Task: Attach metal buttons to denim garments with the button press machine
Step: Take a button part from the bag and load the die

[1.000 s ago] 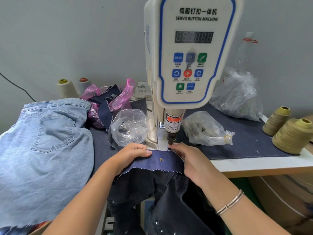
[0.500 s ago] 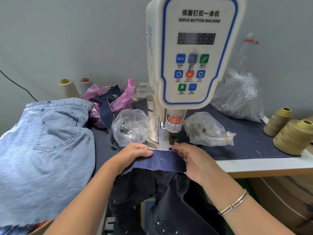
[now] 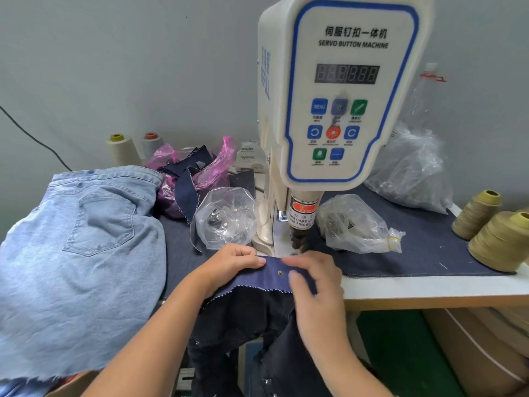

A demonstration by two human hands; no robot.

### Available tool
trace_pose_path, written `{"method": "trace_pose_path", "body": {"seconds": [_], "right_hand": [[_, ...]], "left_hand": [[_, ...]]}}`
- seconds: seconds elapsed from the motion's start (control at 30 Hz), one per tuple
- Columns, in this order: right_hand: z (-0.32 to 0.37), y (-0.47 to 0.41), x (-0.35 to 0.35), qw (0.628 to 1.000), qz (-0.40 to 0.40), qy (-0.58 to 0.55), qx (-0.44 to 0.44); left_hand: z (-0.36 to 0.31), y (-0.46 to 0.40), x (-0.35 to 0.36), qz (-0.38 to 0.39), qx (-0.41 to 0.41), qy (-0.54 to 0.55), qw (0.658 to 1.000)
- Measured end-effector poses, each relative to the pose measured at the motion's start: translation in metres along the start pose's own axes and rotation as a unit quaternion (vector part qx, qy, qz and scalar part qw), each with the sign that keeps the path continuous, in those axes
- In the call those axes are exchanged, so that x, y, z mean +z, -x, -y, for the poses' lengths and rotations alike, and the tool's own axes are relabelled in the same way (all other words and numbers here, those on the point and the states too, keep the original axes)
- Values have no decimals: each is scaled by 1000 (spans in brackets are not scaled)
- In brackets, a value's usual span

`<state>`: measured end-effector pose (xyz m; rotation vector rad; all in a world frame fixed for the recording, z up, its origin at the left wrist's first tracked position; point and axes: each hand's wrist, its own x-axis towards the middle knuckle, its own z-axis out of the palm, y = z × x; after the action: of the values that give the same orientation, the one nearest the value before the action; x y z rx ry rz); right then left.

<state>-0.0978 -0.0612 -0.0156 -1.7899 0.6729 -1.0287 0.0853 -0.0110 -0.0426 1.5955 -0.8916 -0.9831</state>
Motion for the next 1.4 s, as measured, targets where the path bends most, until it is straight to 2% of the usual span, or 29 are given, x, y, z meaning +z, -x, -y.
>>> {"method": "trace_pose_path", "body": {"seconds": [0.07, 0.13, 0.23, 0.3, 0.37, 0.43, 0.57, 0.67, 0.77, 0.9, 1.17, 1.3, 1.4], "right_hand": [[8, -2, 19, 994, 51, 51, -85], [19, -17, 43, 987, 105, 51, -109], [29, -54, 79, 983, 164, 57, -56], [29, -81, 97, 977, 201, 68, 18], [22, -102, 111, 964, 229, 130, 44], [14, -116, 124, 937, 260, 233, 20], [-1, -128, 148, 844, 313, 428, -80], [-10, -135, 161, 802, 311, 496, -121], [-14, -139, 171, 774, 328, 528, -120], [-15, -144, 175, 763, 320, 544, -141], [-10, -150, 171, 769, 310, 532, -169], [-8, -149, 168, 769, 311, 533, -168], [-9, -148, 166, 770, 310, 530, -172]], "left_hand": [[-2, 1, 1, -2, 10, -21, 1000], [1, -1, 3, -37, 19, -66, 997], [4, -1, 3, -118, 33, -69, 990], [1, 0, 4, -92, 43, -92, 991], [-2, 2, 4, -79, 39, -67, 994], [-1, -1, 1, -93, 47, -65, 992], [6, -7, -1, -92, 56, -111, 988], [8, -14, -3, -82, 40, -163, 982], [11, -20, -6, -57, -3, -216, 975], [12, -13, -6, -93, 3, -171, 981], [13, -19, -6, -57, 17, -178, 982], [15, -15, -6, -96, 7, -181, 979], [8, -16, -4, -71, 25, -178, 981]]}}
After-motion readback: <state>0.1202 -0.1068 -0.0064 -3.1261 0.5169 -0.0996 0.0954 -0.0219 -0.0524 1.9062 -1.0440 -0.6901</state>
